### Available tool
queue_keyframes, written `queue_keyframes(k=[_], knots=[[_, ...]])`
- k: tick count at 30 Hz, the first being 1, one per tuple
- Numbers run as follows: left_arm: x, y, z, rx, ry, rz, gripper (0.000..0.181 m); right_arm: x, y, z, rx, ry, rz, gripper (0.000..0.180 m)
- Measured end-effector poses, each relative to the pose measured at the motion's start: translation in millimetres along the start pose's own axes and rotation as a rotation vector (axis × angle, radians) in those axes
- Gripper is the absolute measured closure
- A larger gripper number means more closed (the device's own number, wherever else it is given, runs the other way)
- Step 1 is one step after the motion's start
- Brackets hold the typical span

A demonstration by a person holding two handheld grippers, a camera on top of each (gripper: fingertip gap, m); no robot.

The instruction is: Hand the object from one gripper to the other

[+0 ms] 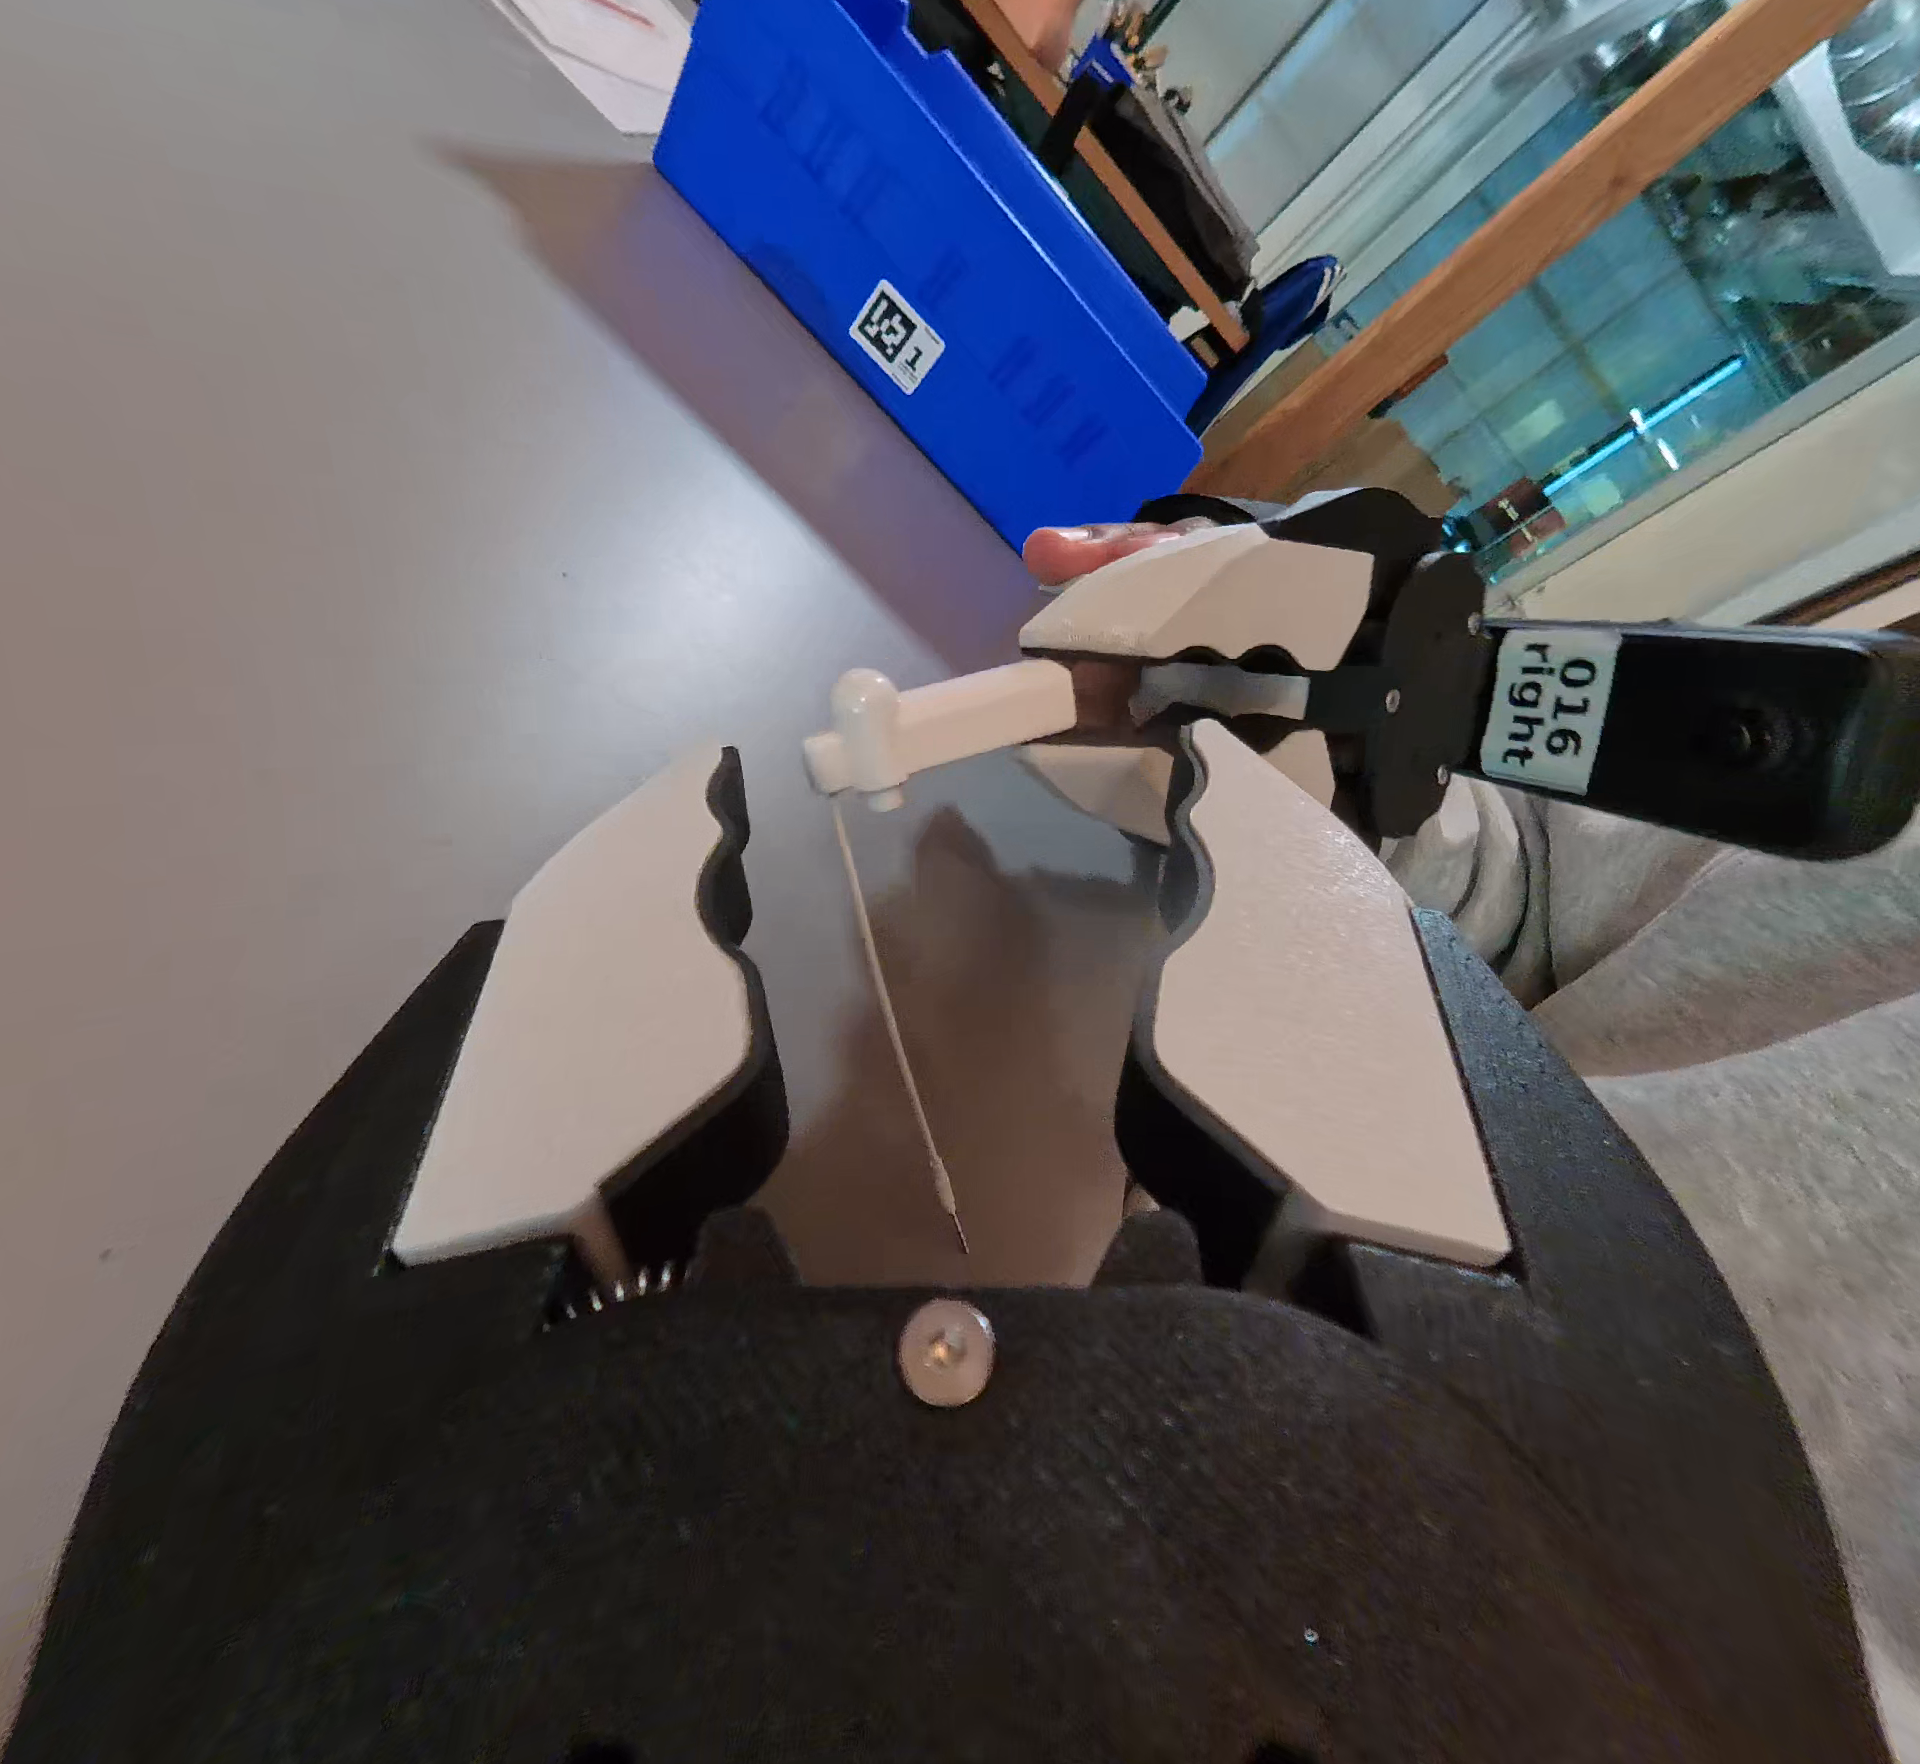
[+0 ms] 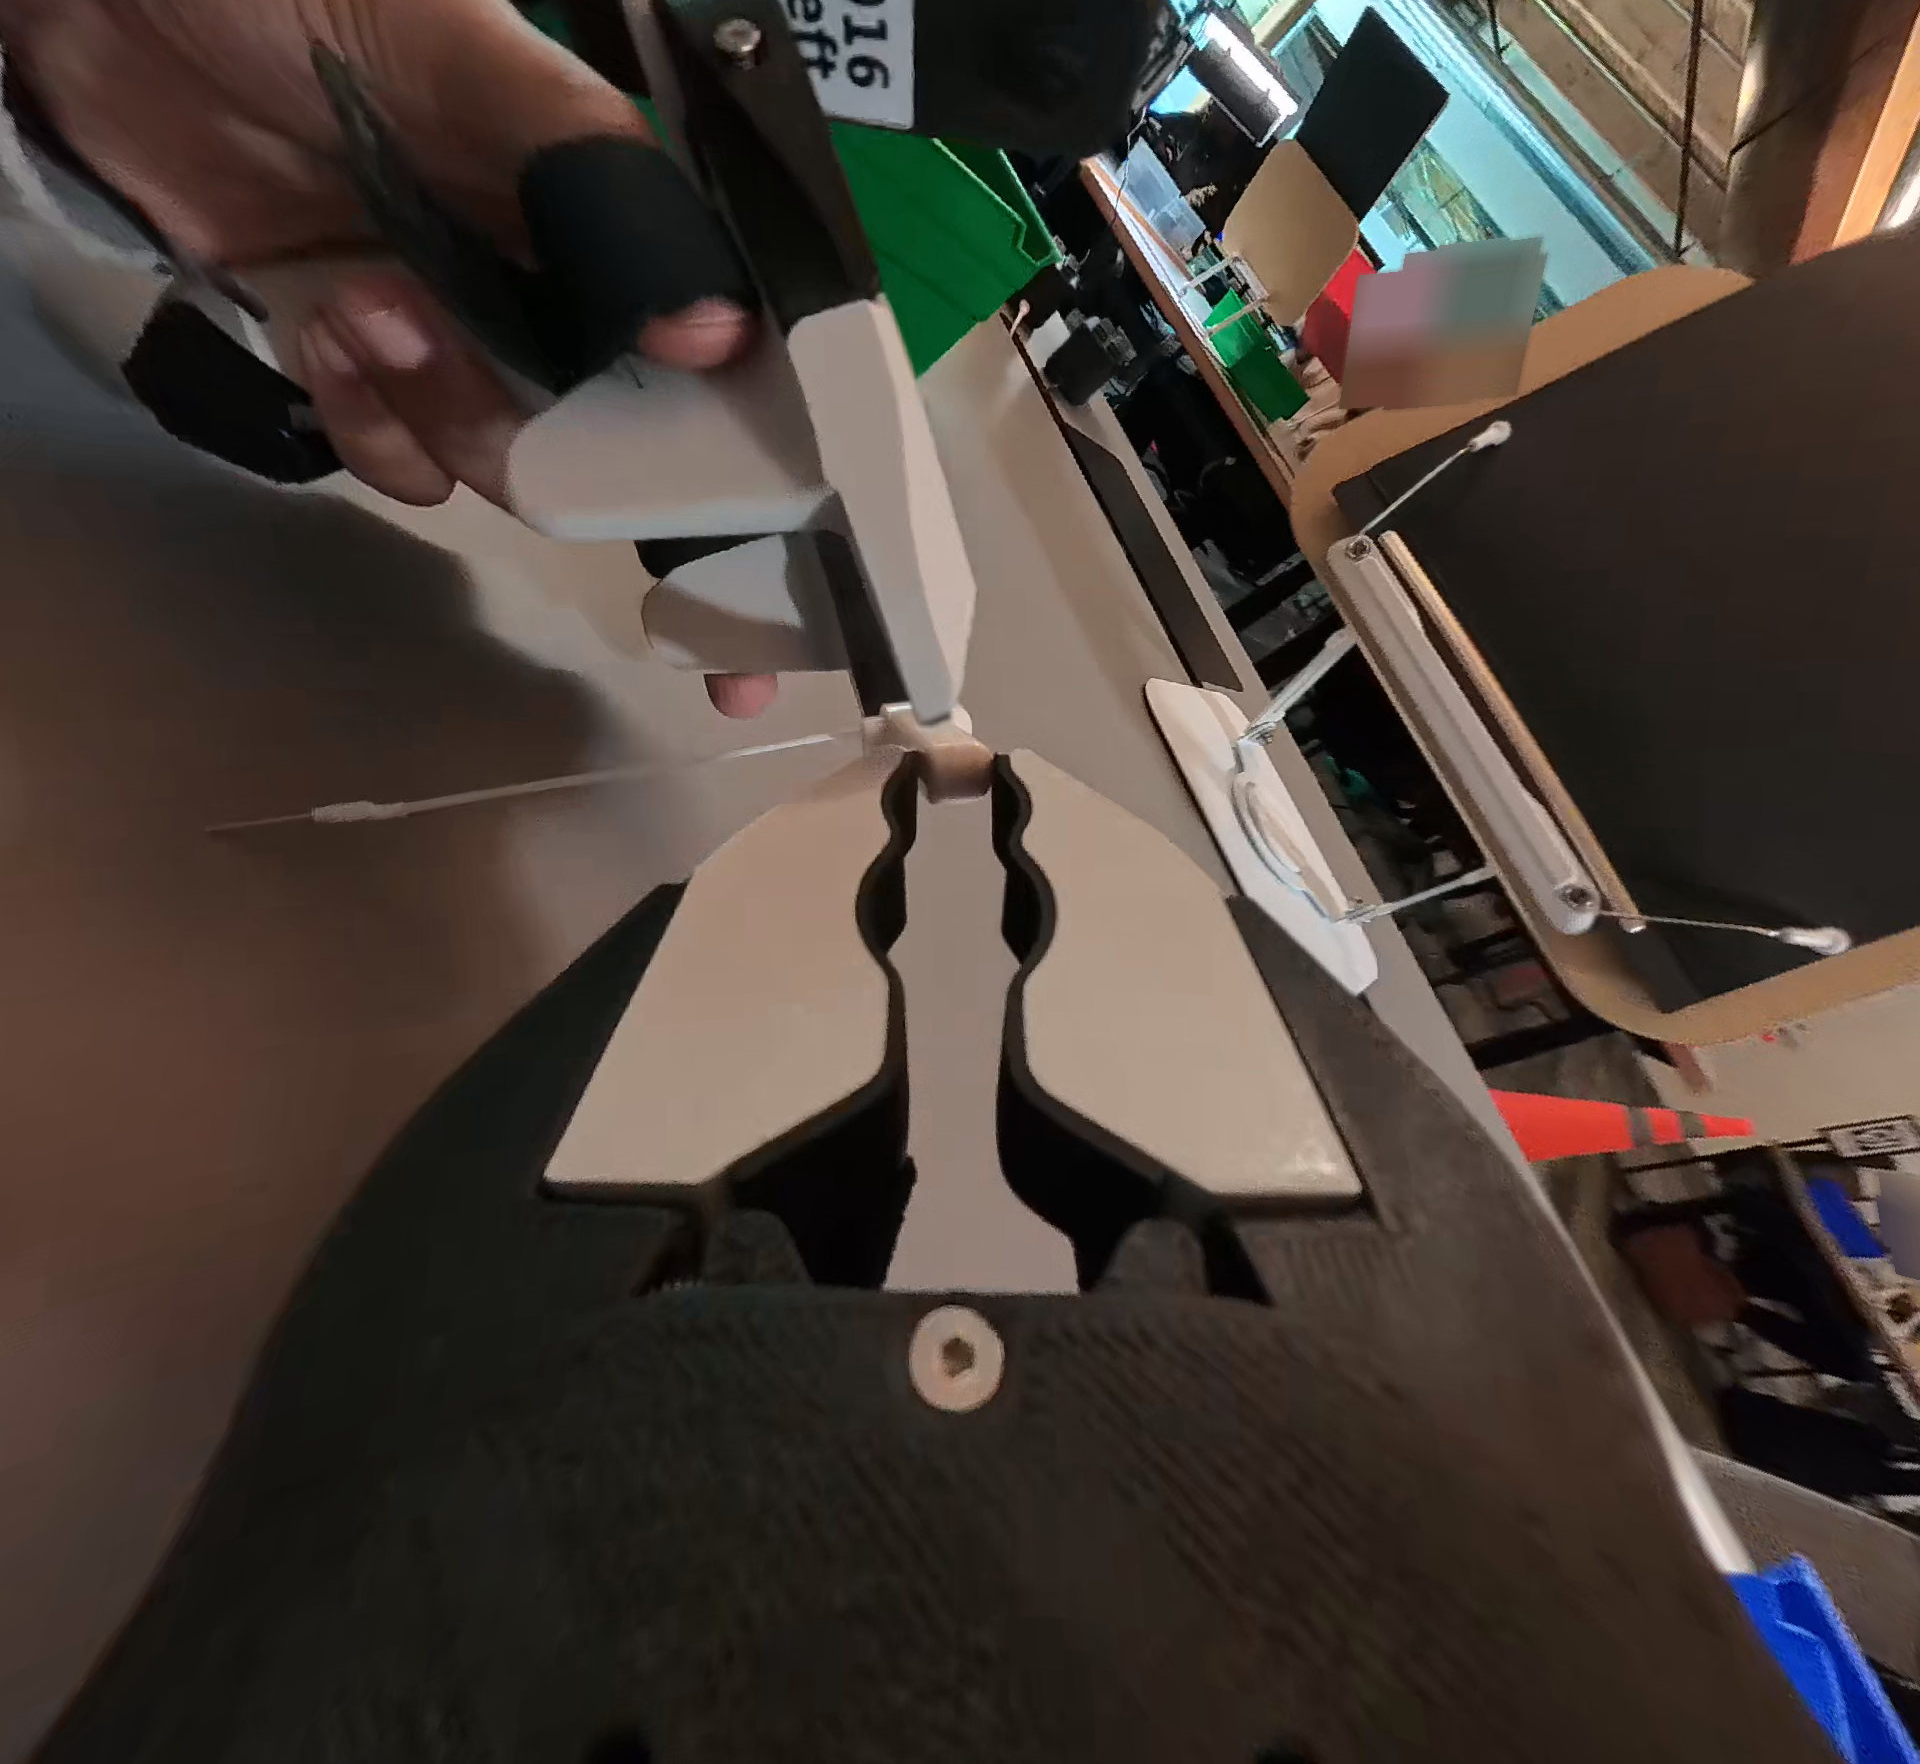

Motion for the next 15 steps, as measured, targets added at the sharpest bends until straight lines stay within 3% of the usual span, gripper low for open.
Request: queue_keyframes(k=[4, 10, 15], knots=[[2.4, 1.1, 2.4, -0.006, -0.009, -0.028, 0.103, 1.8, -5.2, -3.3, -0.066, -0.022, 0.005, 0.165], [2.8, -1.1, 5.4, 0.01, -0.019, -0.05, 0.124, 1.9, -8.1, -6.1, -0.077, -0.02, 0.002, 0.165], [1.6, -0.9, 5.0, 0.022, -0.023, -0.04, 0.125, 1.9, -8.8, -7.3, -0.095, -0.005, 0.012, 0.165]])
Point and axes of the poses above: each gripper's, where its closed fingertips meet, x out along the fingers, z out of its underside, y = z × x across the jaws, the point moved 4 cm from there along -x, back along the fingers, and after that the axes turned 7 degrees about y, right-handed, at the moved point
